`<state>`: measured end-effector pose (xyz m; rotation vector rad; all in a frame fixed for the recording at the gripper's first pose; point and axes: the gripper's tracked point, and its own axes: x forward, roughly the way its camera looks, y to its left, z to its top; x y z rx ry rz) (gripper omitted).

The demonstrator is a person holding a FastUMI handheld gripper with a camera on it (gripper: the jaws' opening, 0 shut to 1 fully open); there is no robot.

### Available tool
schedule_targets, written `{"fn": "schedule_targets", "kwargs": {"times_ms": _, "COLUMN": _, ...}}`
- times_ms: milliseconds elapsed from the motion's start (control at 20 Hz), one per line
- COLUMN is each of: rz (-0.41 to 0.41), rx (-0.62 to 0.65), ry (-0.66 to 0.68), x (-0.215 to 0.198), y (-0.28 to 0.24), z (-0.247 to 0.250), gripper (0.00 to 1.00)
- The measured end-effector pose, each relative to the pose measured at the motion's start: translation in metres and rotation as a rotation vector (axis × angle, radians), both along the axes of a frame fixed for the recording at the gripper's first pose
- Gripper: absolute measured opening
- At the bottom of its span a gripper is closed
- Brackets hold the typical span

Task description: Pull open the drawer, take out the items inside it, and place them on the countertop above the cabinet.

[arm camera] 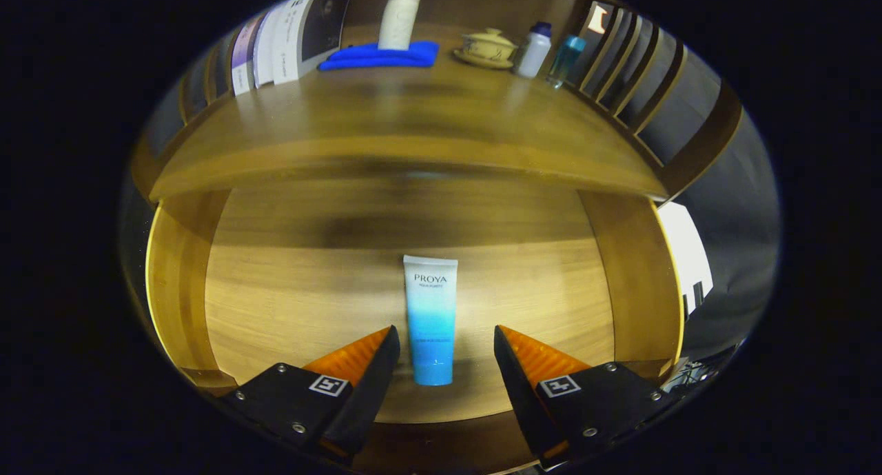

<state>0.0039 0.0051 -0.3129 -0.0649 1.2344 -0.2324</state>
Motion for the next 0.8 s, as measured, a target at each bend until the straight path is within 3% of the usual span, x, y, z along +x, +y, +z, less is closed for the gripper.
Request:
{"fn": "schedule_targets", "kwargs": {"times_ms": 150, "rz": 0.017, "rx": 0.046, "ry": 0.062, "x": -0.002, "y": 0.006, "z": -0.015, "gripper": 0.84}}
{"fn": "schedule_targets", "kwargs": {"times_ms": 350, "rz": -0.02, "rx": 0.092, "ry": 0.096, "x": -0.003, "y": 0.004, "z": -0.028, "gripper": 0.74}}
{"fn": "schedule_targets", "kwargs": {"times_ms": 450, "rz": -0.043, "rx": 0.154, "ry": 0.095, "x": -0.003, "y": 0.008, "z": -0.033, "gripper": 0.63}}
{"fn": "schedule_targets", "kwargs": {"times_ms": 500, "rz": -0.054, "rx": 0.169, "ry": 0.083, "x": -0.004, "y": 0.009, "z": -0.03, "gripper": 0.5}}
{"fn": "schedule_targets", "kwargs": {"times_ms": 800, "rz": -0.052, "rx": 0.129, "ry": -0.008, "x": -0.011, "y": 0.006, "z": -0.021, "gripper": 0.36}}
